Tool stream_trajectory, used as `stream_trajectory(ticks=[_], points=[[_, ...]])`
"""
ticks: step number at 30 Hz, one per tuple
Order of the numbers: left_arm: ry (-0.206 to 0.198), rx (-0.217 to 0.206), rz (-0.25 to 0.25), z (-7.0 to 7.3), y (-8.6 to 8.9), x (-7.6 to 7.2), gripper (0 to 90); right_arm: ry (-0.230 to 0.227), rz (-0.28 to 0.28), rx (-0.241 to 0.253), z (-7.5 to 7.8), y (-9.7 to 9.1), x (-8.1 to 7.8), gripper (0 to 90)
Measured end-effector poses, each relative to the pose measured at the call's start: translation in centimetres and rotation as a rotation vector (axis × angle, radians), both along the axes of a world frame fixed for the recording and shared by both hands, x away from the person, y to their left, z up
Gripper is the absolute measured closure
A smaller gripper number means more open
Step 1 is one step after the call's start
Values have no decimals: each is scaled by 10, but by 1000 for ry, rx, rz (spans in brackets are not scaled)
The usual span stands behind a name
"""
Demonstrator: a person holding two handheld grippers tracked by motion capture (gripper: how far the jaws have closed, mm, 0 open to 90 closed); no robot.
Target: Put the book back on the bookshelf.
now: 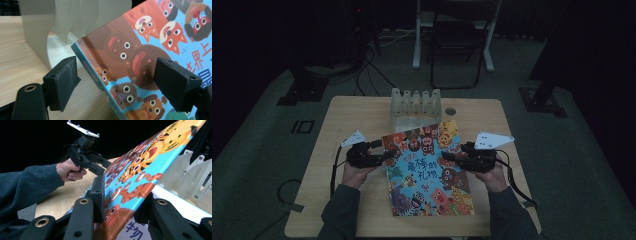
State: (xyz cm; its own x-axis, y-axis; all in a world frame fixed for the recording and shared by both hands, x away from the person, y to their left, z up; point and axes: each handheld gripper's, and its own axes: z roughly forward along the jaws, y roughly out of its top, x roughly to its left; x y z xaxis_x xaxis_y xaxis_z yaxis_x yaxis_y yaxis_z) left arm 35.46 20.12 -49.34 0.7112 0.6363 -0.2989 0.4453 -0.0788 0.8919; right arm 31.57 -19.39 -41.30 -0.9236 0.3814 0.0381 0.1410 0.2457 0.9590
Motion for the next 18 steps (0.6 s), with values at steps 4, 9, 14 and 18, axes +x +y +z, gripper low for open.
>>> stream_trajectory(ticks=[4,9,14,18], points=[[25,-27,-31,1,-2,5,194,-2,3,7,-1,-1,1,672],[22,-19,-20,4,-5,3,193,-6,-1,1,-1,-4,0,673],[19,-24,-11,6,-5,1,199,-9,-11,-30,2,-4,1,680],[-1,-35,-5,10,-4,-3,214,-12,-6,-32,4,-5,0,687]])
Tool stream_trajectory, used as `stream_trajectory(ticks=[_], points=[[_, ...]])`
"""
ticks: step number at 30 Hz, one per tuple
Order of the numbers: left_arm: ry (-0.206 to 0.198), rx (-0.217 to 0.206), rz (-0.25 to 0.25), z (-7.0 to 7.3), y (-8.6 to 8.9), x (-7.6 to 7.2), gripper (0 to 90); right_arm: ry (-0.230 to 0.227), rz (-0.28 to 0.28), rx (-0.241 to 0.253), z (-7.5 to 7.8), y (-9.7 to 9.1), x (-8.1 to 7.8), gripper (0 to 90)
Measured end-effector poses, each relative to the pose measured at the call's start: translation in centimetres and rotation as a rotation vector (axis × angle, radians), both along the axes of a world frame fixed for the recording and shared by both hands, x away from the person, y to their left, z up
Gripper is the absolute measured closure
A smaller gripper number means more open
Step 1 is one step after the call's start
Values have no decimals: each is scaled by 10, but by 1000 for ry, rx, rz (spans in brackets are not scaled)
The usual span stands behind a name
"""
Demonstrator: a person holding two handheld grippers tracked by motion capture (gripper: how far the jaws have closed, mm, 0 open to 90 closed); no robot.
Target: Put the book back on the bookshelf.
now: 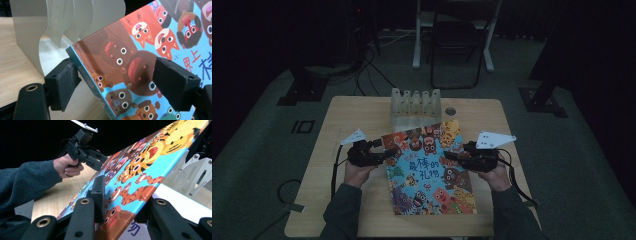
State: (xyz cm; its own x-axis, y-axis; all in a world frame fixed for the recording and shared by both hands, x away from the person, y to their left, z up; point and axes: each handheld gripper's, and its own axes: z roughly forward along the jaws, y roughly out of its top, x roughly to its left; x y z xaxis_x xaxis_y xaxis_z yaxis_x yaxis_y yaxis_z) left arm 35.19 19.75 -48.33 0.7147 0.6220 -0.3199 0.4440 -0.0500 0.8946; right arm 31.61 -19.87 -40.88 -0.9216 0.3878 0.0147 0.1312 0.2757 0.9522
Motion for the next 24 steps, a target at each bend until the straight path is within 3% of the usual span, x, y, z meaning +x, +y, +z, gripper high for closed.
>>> stream_trajectory(ticks=[7,18,19,24], points=[[-43,33,28,10,-2,-3,226,10,-1,-1,3,-2,1,692],[-71,15,31,18,0,-7,284,22,-25,-34,2,-5,4,654],[-85,5,21,21,0,-9,295,21,-50,-61,2,-4,4,629],[-108,31,15,29,-3,-12,326,29,-24,-24,0,-5,5,659]])
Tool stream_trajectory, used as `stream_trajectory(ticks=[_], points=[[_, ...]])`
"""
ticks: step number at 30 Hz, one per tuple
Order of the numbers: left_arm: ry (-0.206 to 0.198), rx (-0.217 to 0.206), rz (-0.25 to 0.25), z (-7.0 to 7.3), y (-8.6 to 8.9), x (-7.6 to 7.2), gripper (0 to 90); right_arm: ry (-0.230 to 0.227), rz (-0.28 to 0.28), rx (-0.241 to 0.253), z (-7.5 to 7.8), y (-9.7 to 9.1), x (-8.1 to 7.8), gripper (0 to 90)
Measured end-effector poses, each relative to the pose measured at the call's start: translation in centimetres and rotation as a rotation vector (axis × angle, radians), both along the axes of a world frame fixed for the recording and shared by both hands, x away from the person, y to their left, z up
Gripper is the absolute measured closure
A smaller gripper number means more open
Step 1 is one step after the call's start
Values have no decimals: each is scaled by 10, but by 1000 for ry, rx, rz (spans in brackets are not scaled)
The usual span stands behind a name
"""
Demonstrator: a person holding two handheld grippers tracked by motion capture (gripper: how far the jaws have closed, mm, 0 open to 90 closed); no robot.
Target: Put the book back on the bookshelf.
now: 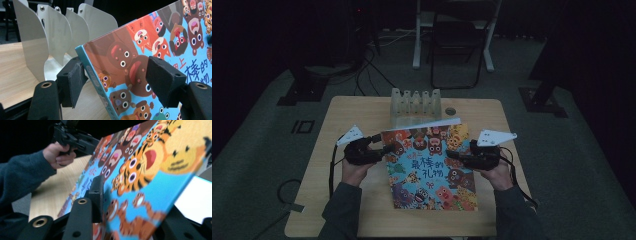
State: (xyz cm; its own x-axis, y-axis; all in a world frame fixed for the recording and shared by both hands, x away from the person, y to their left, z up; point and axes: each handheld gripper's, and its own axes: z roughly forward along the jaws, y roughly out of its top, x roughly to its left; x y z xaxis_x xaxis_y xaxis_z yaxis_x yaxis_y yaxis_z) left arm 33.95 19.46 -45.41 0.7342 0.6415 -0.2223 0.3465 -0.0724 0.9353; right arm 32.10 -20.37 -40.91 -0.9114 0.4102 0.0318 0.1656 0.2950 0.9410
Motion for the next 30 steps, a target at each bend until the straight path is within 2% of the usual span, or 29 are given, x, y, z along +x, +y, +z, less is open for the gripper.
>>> stream_trajectory(ticks=[7,15,18,22,25,26,30], points=[[-31,-15,-1,6,0,-7,375,13,-3,18,-4,-7,2,640],[-105,-37,-27,30,-2,-18,375,24,-33,43,-9,-17,7,607],[-117,-27,-30,33,-4,-21,376,24,-39,47,-11,-19,7,599],[-137,-44,-38,37,-5,-26,408,32,-53,53,-15,-23,9,579],[-152,-31,-36,39,-7,-28,417,36,-58,53,-16,-24,10,575],[-162,-5,-16,42,-11,-29,417,40,-66,54,-17,-24,11,568],[-188,-7,-24,47,-13,-31,427,40,-90,42,-18,-25,15,547]])
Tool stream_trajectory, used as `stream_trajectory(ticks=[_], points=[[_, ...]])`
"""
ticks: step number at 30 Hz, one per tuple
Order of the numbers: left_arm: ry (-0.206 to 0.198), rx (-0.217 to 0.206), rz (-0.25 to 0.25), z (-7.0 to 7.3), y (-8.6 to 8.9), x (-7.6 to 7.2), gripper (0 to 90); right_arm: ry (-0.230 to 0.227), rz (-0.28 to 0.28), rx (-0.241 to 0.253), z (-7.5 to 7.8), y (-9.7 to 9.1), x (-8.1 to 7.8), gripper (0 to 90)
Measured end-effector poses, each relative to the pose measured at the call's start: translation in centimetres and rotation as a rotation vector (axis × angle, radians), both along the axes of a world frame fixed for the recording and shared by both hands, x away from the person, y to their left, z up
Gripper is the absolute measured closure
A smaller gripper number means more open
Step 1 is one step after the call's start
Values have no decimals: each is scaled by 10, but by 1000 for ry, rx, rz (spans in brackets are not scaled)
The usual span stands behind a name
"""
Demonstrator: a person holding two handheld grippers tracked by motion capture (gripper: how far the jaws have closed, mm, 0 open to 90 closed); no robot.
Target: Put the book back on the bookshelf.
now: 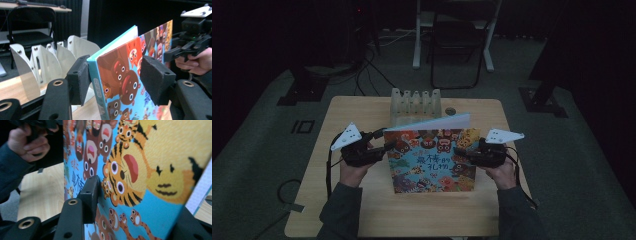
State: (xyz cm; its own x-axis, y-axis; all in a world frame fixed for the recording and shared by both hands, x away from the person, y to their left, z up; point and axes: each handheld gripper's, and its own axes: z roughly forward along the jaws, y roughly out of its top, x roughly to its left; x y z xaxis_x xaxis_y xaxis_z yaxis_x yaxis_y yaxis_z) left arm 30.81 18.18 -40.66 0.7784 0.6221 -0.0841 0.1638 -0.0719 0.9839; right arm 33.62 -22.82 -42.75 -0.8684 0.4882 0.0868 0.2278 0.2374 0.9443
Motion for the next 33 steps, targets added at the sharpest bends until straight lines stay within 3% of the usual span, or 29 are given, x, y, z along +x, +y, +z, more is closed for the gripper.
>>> stream_trajectory(ticks=[6,8,14,20,29,33], points=[[-21,-3,-2,1,0,-4,479,-16,-3,-9,-3,0,1,537],[-37,-36,-37,-3,4,-7,519,-33,1,-27,-3,-2,-1,518],[-62,-21,-62,-4,4,-10,556,-64,-3,-60,-3,-3,-6,489],[-46,-2,-92,-10,1,-8,562,-71,-12,-102,-6,-1,-7,460],[-29,-12,-133,-17,-3,-6,568,-71,-22,-137,-12,-8,-13,452],[-26,-4,-161,-20,-5,-5,614,-73,-21,-158,-13,-10,-18,451]])
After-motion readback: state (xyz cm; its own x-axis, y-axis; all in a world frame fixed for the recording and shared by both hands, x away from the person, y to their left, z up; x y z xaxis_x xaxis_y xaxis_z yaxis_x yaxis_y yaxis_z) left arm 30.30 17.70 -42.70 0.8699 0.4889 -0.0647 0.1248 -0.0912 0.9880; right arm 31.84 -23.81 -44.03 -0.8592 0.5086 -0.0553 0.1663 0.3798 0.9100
